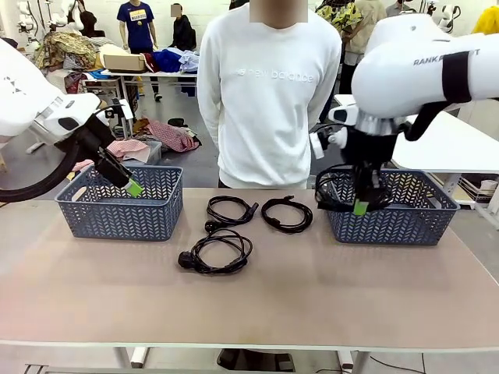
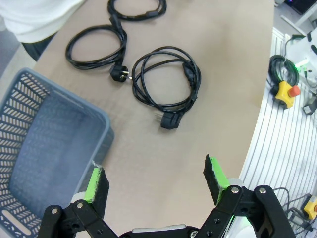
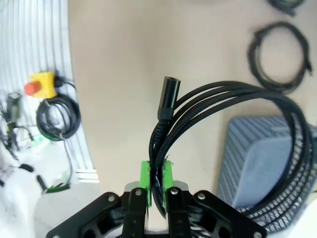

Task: Organize the cables according to human instructions.
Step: Pick up a bundle of cables and place it in the basket indicated by the human.

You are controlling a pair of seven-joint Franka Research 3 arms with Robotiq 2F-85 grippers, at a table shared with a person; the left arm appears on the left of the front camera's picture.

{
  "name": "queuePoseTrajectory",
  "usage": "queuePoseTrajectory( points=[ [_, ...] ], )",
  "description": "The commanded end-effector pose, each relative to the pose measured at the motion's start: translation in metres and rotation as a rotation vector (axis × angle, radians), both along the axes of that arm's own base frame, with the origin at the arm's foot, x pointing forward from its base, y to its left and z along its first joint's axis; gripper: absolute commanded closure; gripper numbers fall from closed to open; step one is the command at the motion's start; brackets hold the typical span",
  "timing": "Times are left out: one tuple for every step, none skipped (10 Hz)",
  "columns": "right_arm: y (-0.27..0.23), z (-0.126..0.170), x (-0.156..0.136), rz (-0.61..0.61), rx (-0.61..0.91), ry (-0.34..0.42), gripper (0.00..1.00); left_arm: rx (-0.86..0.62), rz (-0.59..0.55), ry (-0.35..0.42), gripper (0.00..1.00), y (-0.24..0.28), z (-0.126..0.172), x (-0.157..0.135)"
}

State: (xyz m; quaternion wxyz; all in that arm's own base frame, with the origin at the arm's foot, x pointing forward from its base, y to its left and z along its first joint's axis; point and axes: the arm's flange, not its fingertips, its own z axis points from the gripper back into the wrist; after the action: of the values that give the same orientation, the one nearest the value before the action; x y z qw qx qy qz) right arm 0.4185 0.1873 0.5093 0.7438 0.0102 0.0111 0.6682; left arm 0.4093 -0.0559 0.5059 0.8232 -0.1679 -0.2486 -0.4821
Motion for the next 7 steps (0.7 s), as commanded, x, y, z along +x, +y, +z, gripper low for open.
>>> queuePoseTrajectory(
  points=[
    [-0.024,0.010,0.028,0.016,-0.017,-0.001,1.00,-0.029,-0.020,-0.010,0.00,0.001,-0.001,0.000],
    [-0.038,0.014,0.041,0.021,-0.007,0.009,1.00,-0.029,-0.020,-0.010,0.00,0.001,-0.001,0.000],
    [-0.051,0.015,0.054,0.014,-0.003,0.009,1.00,-0.029,-0.020,-0.010,0.00,0.001,-0.001,0.000],
    [-0.064,0.016,0.065,-0.003,0.004,0.011,1.00,-0.029,-0.020,-0.010,0.00,0.001,-0.001,0.000],
    [-0.073,0.016,0.072,-0.046,0.006,0.000,1.00,-0.029,-0.020,-0.010,0.00,0.001,-0.001,0.000],
    [-0.058,0.010,0.053,-0.026,0.011,-0.004,1.00,-0.029,-0.020,-0.010,0.00,0.001,-0.001,0.000],
    [-0.058,0.010,0.053,-0.026,0.011,-0.004,1.00,-0.029,-0.020,-0.010,0.00,0.001,-0.001,0.000]
  ],
)
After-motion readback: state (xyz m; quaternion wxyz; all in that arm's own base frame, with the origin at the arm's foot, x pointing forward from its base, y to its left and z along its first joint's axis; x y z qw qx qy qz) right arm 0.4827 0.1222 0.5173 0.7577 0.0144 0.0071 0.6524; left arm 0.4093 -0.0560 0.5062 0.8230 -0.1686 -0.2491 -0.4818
